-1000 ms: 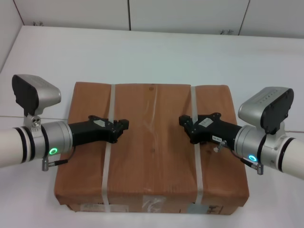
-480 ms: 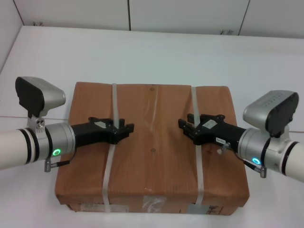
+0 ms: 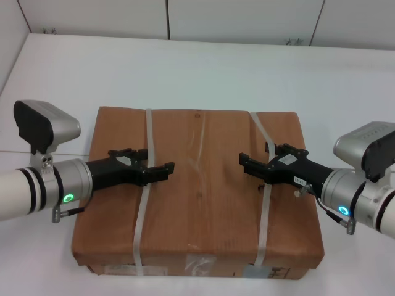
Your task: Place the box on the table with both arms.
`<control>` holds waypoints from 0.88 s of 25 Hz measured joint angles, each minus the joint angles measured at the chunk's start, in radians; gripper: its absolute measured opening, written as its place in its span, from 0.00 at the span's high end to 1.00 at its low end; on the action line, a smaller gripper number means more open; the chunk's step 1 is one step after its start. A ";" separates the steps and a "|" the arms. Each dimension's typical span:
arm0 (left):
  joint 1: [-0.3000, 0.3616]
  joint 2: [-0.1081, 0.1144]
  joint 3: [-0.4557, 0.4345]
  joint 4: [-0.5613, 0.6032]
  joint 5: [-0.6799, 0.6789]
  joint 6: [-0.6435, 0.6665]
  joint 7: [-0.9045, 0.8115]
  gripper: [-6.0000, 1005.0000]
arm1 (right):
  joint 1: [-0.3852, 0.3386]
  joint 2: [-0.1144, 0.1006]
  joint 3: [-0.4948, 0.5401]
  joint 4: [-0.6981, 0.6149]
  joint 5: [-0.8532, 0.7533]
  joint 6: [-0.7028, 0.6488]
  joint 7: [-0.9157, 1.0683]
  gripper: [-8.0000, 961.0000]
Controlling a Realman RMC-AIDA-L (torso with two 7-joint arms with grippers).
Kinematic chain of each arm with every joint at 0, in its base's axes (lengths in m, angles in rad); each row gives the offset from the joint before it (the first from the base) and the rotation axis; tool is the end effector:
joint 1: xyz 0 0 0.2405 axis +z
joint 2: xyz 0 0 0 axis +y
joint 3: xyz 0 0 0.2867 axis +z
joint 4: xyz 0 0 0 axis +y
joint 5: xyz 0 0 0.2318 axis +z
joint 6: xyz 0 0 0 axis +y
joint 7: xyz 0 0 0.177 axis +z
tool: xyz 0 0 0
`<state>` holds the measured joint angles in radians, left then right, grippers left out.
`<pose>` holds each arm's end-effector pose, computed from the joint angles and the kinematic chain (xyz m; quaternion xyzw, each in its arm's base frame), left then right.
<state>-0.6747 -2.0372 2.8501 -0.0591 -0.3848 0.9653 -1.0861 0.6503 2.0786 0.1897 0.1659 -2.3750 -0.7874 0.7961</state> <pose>-0.3506 0.3898 -0.1257 -0.8845 -0.3563 -0.1599 0.2552 0.3152 0.3821 -0.1754 -0.8635 0.3586 0.2009 0.2923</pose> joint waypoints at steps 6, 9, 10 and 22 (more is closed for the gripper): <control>0.004 0.004 0.000 -0.005 -0.021 0.000 0.009 0.23 | -0.010 0.000 0.005 -0.006 0.001 -0.011 0.000 0.19; 0.007 0.006 0.000 -0.005 -0.034 0.008 0.012 0.19 | -0.019 0.000 0.019 -0.029 0.001 -0.053 0.001 0.14; 0.008 0.007 0.000 -0.005 -0.037 0.010 0.012 0.19 | -0.026 0.000 0.030 -0.038 0.002 -0.073 0.002 0.13; 0.072 0.033 0.005 -0.080 -0.193 0.348 0.054 0.19 | -0.076 -0.006 0.029 -0.216 -0.022 -0.540 -0.019 0.09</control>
<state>-0.6027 -2.0041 2.8553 -0.1395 -0.5783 1.3135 -1.0318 0.5739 2.0730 0.2191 -0.0500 -2.3968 -1.3272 0.7767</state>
